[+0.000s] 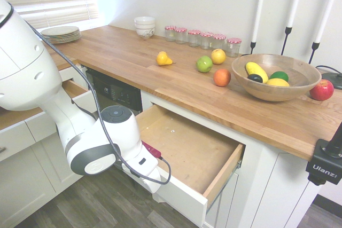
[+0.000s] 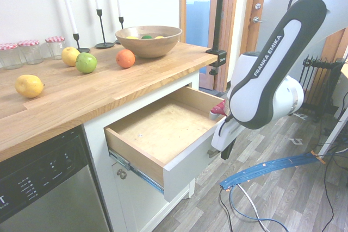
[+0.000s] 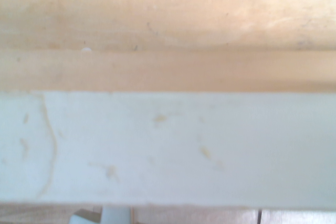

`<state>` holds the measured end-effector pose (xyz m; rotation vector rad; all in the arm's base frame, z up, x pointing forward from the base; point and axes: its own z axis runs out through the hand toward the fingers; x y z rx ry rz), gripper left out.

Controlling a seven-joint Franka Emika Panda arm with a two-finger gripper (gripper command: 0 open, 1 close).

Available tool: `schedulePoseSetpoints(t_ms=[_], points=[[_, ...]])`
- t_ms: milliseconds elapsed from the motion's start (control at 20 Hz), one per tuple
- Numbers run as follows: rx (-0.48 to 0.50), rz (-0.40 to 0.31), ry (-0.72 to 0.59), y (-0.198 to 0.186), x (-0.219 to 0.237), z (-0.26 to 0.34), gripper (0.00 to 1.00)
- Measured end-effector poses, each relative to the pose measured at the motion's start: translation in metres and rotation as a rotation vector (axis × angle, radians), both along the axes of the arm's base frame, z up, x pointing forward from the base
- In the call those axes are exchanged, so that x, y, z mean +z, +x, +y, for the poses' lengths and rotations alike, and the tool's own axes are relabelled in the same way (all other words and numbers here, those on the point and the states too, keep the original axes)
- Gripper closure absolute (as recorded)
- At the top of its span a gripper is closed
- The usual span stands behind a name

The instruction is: Close the drawer

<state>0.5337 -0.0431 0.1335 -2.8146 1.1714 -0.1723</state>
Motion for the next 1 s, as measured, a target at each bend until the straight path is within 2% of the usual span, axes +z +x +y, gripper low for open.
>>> schedulePoseSetpoints(t_ms=[1000], points=[[-0.025, -0.039, -0.020, 0.118, 0.012, -0.008, 1.00]])
